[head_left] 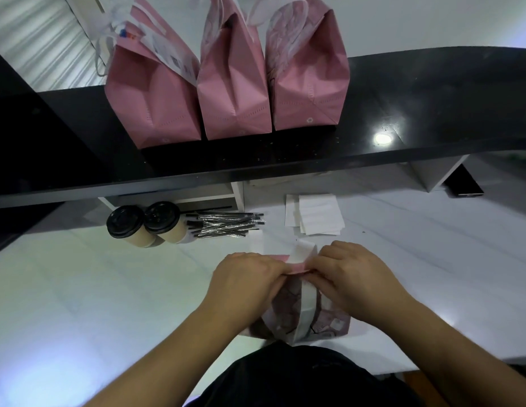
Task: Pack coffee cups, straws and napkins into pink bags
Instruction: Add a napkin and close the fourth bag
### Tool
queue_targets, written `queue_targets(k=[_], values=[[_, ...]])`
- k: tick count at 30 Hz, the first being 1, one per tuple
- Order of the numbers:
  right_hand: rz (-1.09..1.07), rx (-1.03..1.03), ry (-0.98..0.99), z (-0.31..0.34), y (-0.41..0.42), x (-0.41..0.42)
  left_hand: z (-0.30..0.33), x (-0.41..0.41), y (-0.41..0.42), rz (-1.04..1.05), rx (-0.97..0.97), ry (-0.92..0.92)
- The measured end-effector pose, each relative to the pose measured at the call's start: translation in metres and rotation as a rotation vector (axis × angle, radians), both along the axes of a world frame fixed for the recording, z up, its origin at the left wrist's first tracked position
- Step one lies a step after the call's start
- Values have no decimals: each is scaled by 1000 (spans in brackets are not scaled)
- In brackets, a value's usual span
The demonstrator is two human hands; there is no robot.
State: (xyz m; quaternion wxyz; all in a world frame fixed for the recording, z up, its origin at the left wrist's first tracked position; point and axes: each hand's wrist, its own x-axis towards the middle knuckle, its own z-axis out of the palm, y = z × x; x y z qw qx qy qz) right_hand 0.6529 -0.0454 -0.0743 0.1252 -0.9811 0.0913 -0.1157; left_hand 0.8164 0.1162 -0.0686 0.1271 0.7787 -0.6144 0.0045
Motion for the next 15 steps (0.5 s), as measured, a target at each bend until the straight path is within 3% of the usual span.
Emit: queue_targets(k=[11, 15], values=[[-59, 112, -23, -4, -30, -43, 0, 25, 29, -27, -51, 59], [-54, 118, -29, -5, -35, -44, 0, 49, 53, 63, -51, 95]])
